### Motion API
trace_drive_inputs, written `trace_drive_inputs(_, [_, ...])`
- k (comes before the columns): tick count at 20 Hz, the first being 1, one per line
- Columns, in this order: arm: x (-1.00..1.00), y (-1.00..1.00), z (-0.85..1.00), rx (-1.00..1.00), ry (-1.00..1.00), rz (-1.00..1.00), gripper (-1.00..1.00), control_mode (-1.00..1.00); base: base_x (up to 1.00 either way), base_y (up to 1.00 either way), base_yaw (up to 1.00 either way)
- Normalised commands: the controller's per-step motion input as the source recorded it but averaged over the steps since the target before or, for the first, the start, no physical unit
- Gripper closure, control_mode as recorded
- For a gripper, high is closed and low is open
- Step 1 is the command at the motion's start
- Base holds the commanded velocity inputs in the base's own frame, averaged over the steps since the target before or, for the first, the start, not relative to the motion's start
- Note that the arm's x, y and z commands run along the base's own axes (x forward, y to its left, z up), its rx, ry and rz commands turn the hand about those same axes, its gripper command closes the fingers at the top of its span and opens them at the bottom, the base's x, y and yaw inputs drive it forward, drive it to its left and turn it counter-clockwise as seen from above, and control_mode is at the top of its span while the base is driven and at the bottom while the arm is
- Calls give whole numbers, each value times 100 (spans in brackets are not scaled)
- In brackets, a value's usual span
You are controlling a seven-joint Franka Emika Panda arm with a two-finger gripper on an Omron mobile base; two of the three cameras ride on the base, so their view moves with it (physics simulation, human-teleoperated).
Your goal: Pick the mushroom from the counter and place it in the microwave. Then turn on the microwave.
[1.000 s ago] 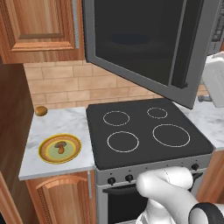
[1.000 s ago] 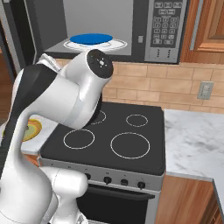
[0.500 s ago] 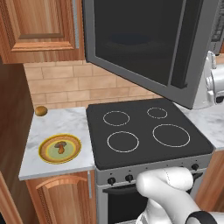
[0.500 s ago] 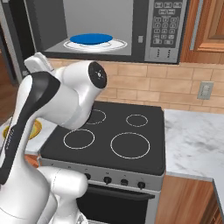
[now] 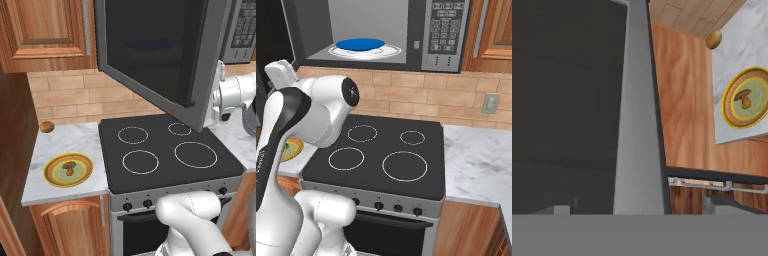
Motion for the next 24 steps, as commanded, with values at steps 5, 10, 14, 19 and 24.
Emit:
trace_drive_inputs(5, [0,66,0,2,0,5,-100,-100,0,0,0])
trace_drive_inputs(10, [0,60,0,0,0,3,-100,-100,0,0,0])
trace_drive_inputs(14, [0,60,0,0,0,2,-100,-100,0,0,0])
trace_drive_inputs(19, [0,30,5,0,-2,1,-100,-100,0,0,0])
trace_drive_inputs(24, [1,-31,2,-11,-11,-9,-100,-100,0,0,0])
